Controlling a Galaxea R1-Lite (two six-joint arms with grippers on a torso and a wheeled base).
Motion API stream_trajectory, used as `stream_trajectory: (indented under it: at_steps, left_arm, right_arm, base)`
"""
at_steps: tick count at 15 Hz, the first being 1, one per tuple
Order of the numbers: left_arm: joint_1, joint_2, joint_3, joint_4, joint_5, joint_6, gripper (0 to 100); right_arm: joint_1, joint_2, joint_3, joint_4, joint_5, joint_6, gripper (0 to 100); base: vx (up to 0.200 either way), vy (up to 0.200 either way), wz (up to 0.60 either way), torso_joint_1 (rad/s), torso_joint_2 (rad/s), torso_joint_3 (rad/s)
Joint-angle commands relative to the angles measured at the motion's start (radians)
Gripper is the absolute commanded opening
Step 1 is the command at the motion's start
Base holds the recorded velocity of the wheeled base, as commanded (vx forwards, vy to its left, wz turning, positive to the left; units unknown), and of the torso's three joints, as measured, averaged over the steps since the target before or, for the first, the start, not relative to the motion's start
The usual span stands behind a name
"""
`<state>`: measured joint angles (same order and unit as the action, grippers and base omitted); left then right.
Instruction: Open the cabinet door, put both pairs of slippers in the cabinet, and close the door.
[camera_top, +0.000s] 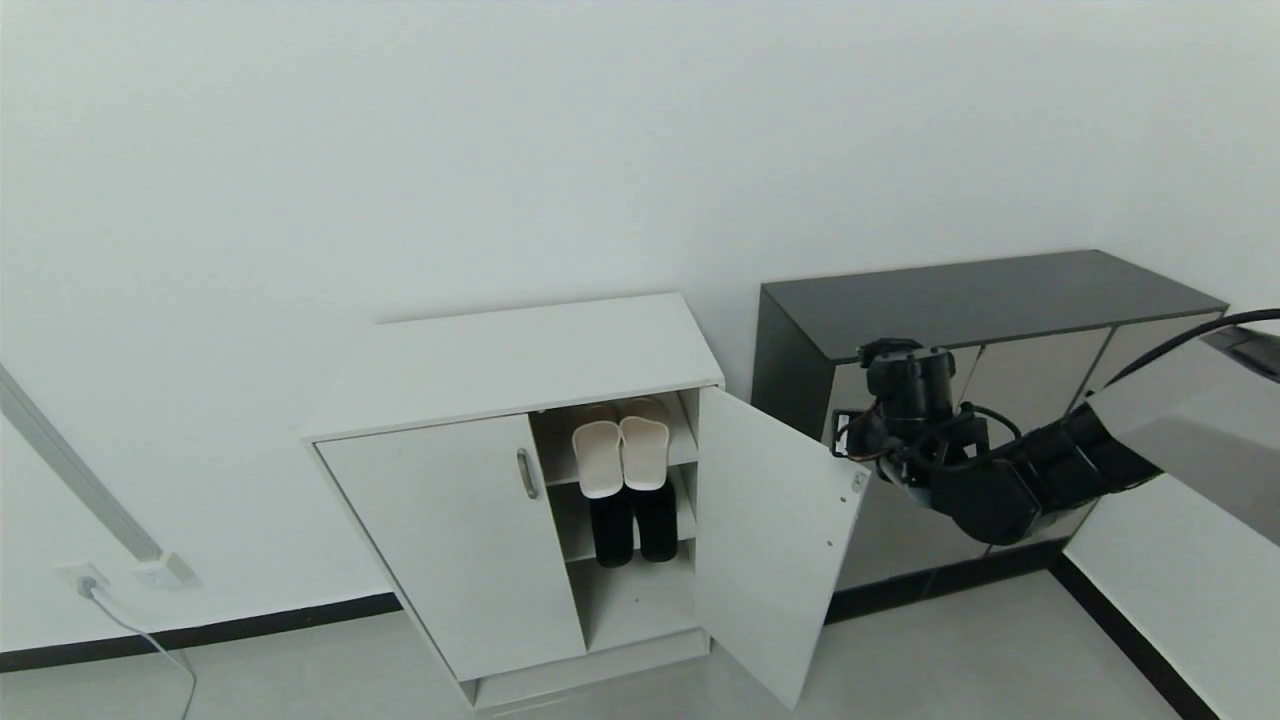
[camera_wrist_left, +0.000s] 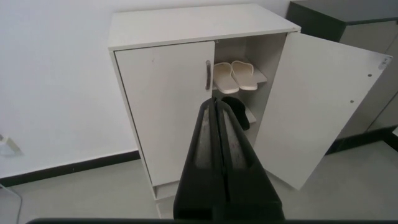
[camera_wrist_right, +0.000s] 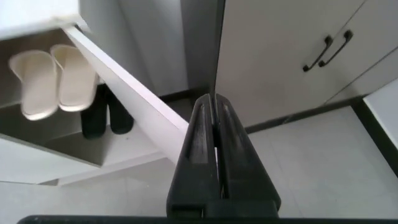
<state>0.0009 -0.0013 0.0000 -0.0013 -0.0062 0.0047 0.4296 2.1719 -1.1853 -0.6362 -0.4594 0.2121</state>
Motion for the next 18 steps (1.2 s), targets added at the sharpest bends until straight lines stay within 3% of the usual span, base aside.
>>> stream_trajectory:
  at_steps: [1, 11, 18]
  left_arm:
    - [0.001, 0.001, 0.000, 0.000, 0.000, 0.000, 0]
    - [-0.001, 0.001, 0.000, 0.000, 0.000, 0.000, 0]
    - [-0.001, 0.001, 0.000, 0.000, 0.000, 0.000, 0]
  right_arm:
    - [-0.017, 0.089, -0.033, -0.007, 0.013, 0.010, 0]
    - [-0.023, 0.117, -0.042, -0.008, 0.041, 0.027, 0]
    - [0.029, 0.105, -0.004, -0.007, 0.041, 0.027, 0]
  base:
    - [0.000, 0.000, 0.00, 0.000, 0.00, 0.000]
    - [0.000, 0.000, 0.00, 0.000, 0.00, 0.000]
    - [0.000, 0.000, 0.00, 0.000, 0.00, 0.000]
